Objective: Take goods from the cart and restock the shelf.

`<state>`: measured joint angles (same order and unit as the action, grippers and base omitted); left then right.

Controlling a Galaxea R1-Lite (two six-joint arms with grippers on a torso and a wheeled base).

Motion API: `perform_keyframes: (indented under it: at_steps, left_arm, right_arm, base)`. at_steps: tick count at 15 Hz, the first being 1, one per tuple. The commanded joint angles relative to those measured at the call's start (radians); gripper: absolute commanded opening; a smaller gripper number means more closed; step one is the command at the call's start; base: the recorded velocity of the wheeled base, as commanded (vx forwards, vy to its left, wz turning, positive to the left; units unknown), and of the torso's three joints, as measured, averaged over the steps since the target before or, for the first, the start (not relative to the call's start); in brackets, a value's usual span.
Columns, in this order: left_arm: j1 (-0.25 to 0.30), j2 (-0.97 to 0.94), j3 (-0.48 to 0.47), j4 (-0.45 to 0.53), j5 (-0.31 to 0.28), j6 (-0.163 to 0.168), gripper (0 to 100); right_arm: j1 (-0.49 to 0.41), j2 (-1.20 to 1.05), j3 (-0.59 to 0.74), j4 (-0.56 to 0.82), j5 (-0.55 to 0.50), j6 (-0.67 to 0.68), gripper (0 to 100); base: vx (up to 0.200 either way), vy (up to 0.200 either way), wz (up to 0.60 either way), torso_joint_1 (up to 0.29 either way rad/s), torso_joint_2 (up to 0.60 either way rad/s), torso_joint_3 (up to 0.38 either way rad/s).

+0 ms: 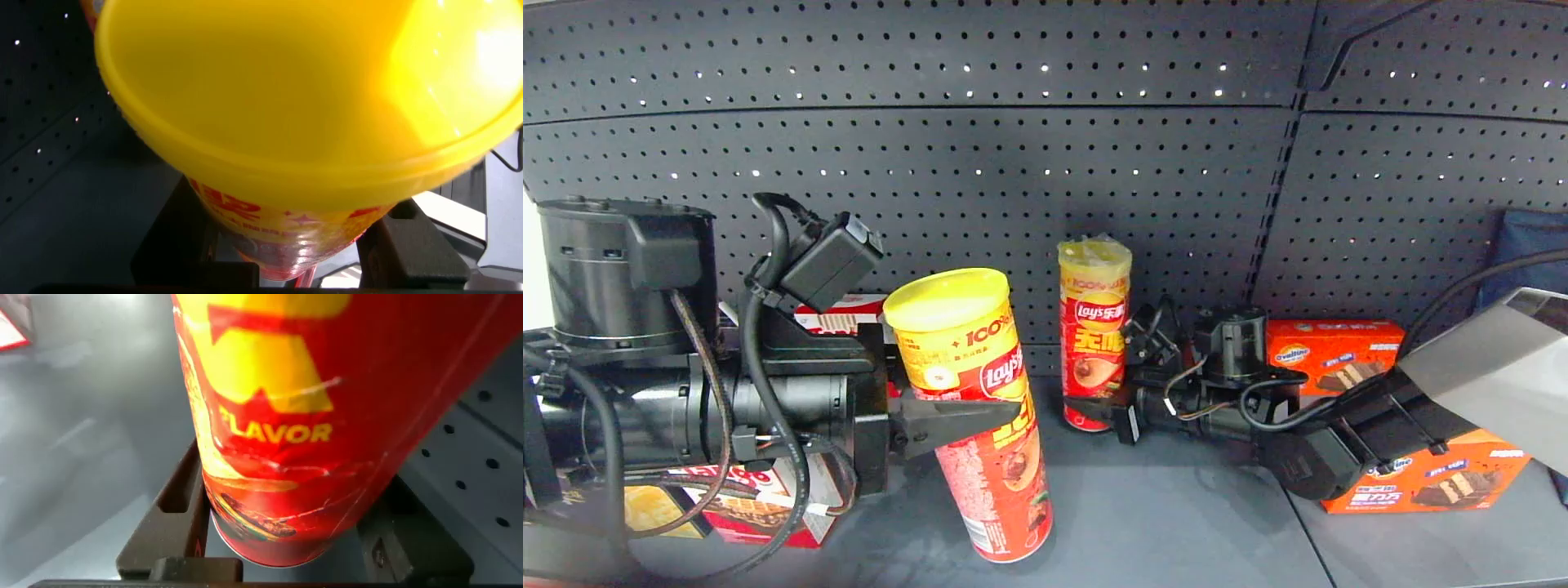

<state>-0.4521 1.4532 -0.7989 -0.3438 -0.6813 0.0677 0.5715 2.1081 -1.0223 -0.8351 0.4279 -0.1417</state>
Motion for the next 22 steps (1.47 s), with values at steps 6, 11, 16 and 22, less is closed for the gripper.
perform_keyframes:
  at_steps: [6, 11, 16, 22]
  left_arm:
    - [-0.005, -0.001, 0.001, 0.003, 0.003, 0.000, 0]
    - [-0.002, -0.001, -0.011, 0.003, 0.005, 0.000, 0]
    - [0.000, 0.006, -0.019, 0.005, 0.006, 0.000, 0]
    - [0.001, 0.012, -0.016, 0.005, 0.006, 0.000, 0]
  right_arm:
    - [0.107, -0.217, 0.275, -0.147, -0.100, 0.106, 0]
    - [0.176, -0.240, 0.456, -0.279, -0.149, 0.111, 0]
    - [0.196, -0.229, 0.554, -0.332, -0.149, 0.113, 0]
    - [0.196, -0.178, 0.564, -0.363, -0.149, 0.114, 0]
  base:
    - [0.000, 0.000, 0.00, 0.000, 0.00, 0.000]
    - [0.000, 0.000, 0.00, 0.000, 0.00, 0.000]
    - [0.000, 0.000, 0.00, 0.000, 0.00, 0.000]
    - [0.000, 0.000, 0.00, 0.000, 0.00, 0.000]
